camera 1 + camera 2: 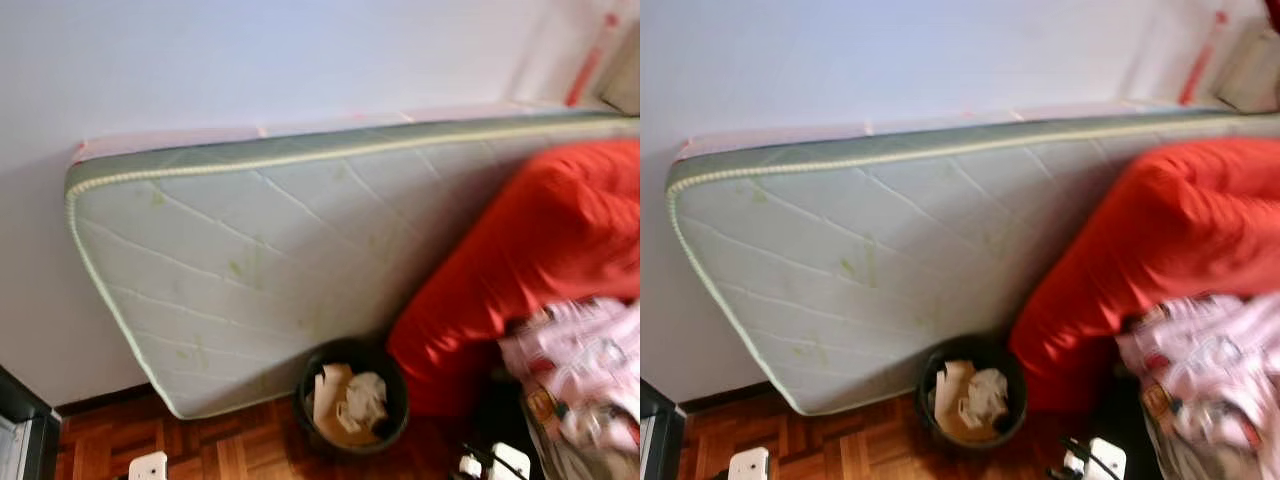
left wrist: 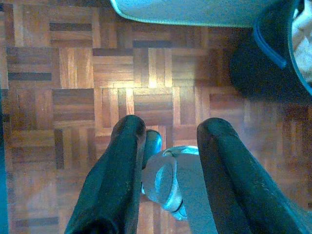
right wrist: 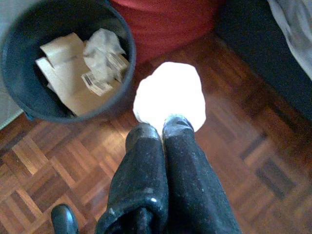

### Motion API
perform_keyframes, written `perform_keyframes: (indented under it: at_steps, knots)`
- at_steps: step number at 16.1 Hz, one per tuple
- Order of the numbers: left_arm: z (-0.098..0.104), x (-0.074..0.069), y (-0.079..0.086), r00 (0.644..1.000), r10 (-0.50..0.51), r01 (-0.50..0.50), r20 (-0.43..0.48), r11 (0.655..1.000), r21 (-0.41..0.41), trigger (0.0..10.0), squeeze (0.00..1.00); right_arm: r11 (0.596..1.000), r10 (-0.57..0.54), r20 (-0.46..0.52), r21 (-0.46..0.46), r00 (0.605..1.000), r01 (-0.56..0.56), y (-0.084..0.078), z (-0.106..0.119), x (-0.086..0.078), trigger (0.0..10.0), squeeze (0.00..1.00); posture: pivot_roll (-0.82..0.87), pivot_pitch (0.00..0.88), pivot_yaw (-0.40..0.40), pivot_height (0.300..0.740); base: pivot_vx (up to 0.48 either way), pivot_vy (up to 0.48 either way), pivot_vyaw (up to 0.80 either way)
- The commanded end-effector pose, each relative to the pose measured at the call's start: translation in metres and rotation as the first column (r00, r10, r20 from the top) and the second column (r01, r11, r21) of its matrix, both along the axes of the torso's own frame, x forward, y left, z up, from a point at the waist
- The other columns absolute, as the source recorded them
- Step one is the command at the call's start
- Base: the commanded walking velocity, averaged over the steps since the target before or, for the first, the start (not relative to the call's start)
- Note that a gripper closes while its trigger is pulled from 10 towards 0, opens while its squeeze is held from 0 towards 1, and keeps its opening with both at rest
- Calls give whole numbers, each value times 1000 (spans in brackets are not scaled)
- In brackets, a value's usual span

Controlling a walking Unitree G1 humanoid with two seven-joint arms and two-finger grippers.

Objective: Clean up the room

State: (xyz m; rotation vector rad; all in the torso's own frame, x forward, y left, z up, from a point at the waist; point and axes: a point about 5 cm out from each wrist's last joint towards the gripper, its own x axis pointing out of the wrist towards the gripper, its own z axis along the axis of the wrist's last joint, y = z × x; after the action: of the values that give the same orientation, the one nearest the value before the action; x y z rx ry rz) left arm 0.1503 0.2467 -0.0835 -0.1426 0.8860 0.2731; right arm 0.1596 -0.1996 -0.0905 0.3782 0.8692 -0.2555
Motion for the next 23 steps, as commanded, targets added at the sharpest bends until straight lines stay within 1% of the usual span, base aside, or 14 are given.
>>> perform_keyframes:
  at_steps: [1, 6, 10, 12, 13, 14, 15, 17, 18, 19, 20, 21, 23]
  knots:
    - [-4, -8, -2, 1000, 3, -3, -26, 1000, -10, 10000, 0, 1000, 0, 11, -8, 1000, 0, -3, 1, 0, 10000, 0, 131, 0, -99, 740, 251, 0, 0]
    - [-4, -9, -3, 999, -6, 6, -32, 1000, -8, 10000, 0, 1000, 29, 4, -10, 1000, -29, -3, 0, -1, 10000, 0, 126, 0, -94, 740, 252, 0, 0]
    - [-5, -9, -4, 999, -7, 7, -34, 1000, -9, 10000, 0, 997, 72, 2, -21, 997, -72, -4, 1, 0, 10000, 0, 134, 0, -101, 740, 252, 0, 0]
    - [-5, -8, -5, 1000, 0, 0, -24, 1000, -12, 10000, 0, 991, 129, 11, -30, 992, -129, -4, 2, 2, 10000, 0, 134, 0, -104, 740, 126, 0, 0]
    - [-4, -8, -5, 1000, 4, -4, -20, 1000, -13, 10000, 0, 991, 132, 16, -28, 991, -131, -4, 2, 2, 10000, 0, 133, 0, -103, 740, 0, 0, 0]
    - [-4, -7, -5, 1000, 29, -29, -1, 999, -22, 10000, 0, 991, 136, 29, -17, 990, -136, -3, 3, 3, 10000, 0, 133, 0, -103, 740, 0, 0, 0]
    - [-3, -6, -5, 996, 83, -82, 39, 996, -43, 10000, 0, 983, 184, 79, -1, 980, -185, -1, 6, 6, 10000, 0, 127, 0, -103, 740, 0, 0, 0]
    - [0, -3, -5, 990, 105, -102, 93, 994, -40, 10000, 0, 974, 218, 159, 20, 963, -224, 1, 11, 12, 10000, 0, 117, 0, -103, 740, 0, 0, 0]
    - [1, -3, -4, 989, 109, -105, 99, 994, -39, 10000, 0, 973, 225, 169, 19, 960, -232, 2, 11, 13, 10000, 0, 117, 0, -105, 740, 0, 0, 0]
    - [21, 35, 0, 967, 89, -89, 240, 996, -11, 10000, 0, 971, 228, 199, 24, 953, -238, 3, 13, 15, 10000, 0, 117, 0, -105, 740, 0, 0, 0]
    - [46, 74, -2, 922, 64, -78, 382, 997, 21, 10000, 0, 963, 255, 335, -5, 907, -269, 26, 46, 80, 10000, 0, 119, 0, -104, 740, 0, 0, 0]
    - [59, 89, -4, 891, 49, -75, 451, 996, 40, 10000, 0, 955, 271, 441, -13, 855, -296, 44, 76, 121, 10000, 0, 134, 0, -104, 740, 0, 0, 0]
    - [70, 100, -6, 861, 9, -52, 508, 996, 72, 10000, 0, 942, 293, 505, -9, 811, -335, 54, 92, 137, 10000, 0, 160, 0, -111, 740, 0, 0, 0]
